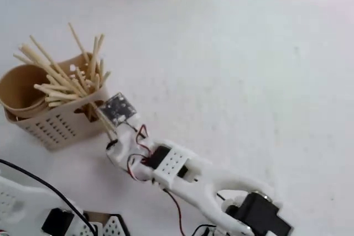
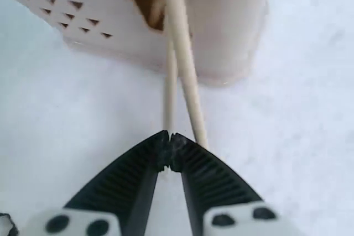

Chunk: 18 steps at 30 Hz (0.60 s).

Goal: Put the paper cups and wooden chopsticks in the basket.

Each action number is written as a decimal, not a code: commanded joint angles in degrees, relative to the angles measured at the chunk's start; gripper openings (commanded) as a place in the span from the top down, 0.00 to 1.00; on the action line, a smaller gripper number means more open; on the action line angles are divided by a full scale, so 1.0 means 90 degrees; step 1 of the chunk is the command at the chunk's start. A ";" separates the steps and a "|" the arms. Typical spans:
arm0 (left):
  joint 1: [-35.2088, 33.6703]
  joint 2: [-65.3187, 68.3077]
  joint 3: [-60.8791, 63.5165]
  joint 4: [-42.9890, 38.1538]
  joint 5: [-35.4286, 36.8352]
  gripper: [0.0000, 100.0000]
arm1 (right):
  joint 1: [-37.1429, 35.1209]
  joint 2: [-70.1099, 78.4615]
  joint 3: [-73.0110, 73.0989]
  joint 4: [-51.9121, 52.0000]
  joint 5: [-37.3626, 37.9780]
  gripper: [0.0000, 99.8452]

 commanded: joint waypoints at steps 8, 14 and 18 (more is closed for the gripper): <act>-0.0015 -0.0034 -0.0332 -0.0176 -0.0059 0.86 | 0.0698 -0.0669 0.0225 0.0855 0.1299 0.98; -0.0015 -0.0034 -0.0332 -0.0176 -0.0059 0.86 | 0.1304 -0.0679 0.0215 0.1656 0.2081 0.98; -0.0015 -0.0034 -0.0332 -0.0176 -0.0059 0.86 | 0.1333 -0.0679 -0.0078 0.1509 0.2579 0.98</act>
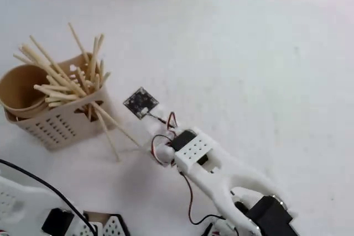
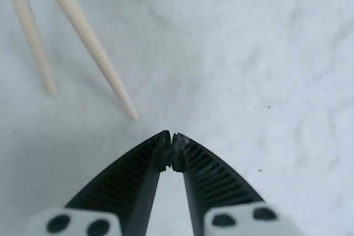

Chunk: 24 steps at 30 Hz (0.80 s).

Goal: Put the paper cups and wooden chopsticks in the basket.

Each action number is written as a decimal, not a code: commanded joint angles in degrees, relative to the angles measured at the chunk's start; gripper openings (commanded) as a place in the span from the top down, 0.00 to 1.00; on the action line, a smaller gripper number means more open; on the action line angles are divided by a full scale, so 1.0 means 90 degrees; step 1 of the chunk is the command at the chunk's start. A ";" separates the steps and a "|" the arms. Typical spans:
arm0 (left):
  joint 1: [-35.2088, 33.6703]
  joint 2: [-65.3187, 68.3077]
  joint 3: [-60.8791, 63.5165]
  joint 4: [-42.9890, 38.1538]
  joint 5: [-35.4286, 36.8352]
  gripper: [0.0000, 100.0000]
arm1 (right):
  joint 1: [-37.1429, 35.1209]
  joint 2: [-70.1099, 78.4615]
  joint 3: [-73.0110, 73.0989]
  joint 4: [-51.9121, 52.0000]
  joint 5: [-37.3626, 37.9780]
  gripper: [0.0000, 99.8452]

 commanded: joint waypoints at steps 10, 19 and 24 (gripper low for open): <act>-0.0015 -0.0034 -0.0332 -0.0176 -0.0059 0.86 | -0.0923 -0.1226 -0.0762 -0.0640 0.0274 0.98; 0.0044 -0.0024 -0.0303 -0.0176 -0.0068 0.86 | -0.1411 -0.1275 -0.0684 -0.0982 -0.0059 0.98; 0.0054 -0.0024 -0.0332 -0.0176 -0.0068 0.86 | -0.1656 -0.1392 -0.0674 -0.0972 -0.0830 0.94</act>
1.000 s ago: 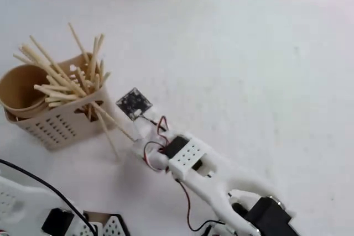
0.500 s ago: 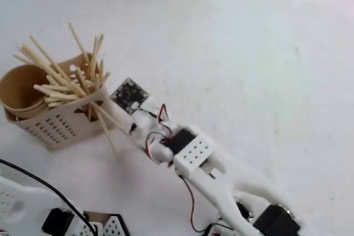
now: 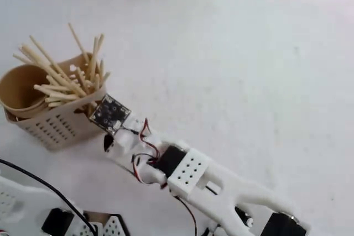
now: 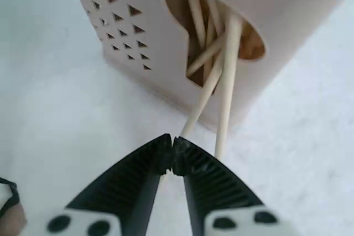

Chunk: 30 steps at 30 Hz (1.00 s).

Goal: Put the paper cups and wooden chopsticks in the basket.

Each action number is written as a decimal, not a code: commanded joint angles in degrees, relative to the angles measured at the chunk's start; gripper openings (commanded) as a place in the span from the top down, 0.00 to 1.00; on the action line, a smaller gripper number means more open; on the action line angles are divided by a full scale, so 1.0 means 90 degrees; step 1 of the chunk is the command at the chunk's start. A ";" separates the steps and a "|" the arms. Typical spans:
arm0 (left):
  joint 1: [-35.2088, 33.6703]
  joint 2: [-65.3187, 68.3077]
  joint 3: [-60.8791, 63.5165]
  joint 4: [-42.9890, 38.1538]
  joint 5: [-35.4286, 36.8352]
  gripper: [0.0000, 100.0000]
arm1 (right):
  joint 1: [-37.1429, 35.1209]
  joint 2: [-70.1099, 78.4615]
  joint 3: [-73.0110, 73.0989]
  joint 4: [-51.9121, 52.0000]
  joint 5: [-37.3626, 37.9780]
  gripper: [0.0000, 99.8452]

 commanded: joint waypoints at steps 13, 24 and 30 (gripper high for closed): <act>0.0122 -0.0015 -0.0244 -0.0186 -0.0068 0.86 | -0.0034 0.1636 -0.0928 -0.0835 -0.1338 0.73; 0.0112 -0.0015 -0.0254 -0.0186 -0.0068 0.86 | 0.0200 0.2691 -0.1192 -0.1226 -0.1328 0.85; 0.0112 -0.0015 -0.0254 -0.0186 -0.0068 0.86 | 0.0786 0.2691 -0.1201 -0.1031 -0.1328 0.99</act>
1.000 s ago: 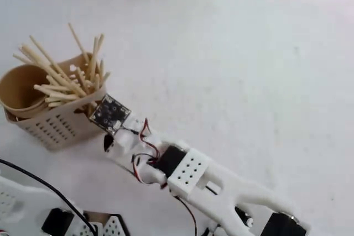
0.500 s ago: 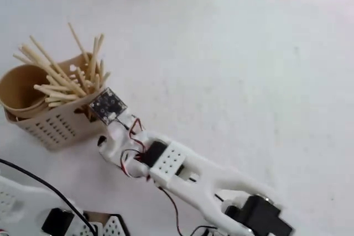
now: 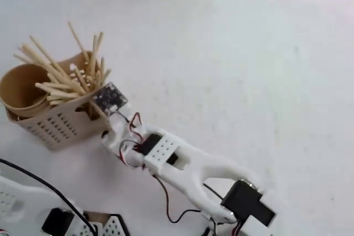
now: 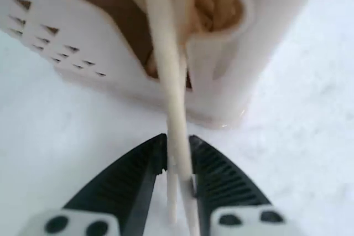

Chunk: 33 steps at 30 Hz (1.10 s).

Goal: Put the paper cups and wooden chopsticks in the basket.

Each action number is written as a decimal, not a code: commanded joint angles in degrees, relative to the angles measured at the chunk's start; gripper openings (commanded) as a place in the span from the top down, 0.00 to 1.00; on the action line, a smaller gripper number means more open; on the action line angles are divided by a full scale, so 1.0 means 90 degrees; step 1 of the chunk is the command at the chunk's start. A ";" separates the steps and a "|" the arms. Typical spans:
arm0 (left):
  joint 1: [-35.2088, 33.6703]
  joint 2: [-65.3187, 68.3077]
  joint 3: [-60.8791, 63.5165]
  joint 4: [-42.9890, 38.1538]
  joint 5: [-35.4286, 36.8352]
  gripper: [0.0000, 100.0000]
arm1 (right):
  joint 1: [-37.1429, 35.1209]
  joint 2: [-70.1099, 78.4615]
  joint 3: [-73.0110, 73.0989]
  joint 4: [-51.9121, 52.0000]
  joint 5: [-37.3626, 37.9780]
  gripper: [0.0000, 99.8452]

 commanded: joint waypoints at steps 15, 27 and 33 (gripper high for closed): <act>0.0083 -0.0063 -0.0264 -0.0186 -0.0068 0.86 | 0.1656 -0.1372 -0.0274 0.3101 0.0713 0.98; 0.0083 -0.0073 -0.0254 -0.0186 -0.0068 0.86 | 0.3170 -0.2554 0.0137 0.5172 0.2735 0.98; 0.0083 -0.0073 -0.0244 -0.0186 -0.0068 0.86 | 0.4205 -0.2545 0.0625 0.4479 0.3536 0.98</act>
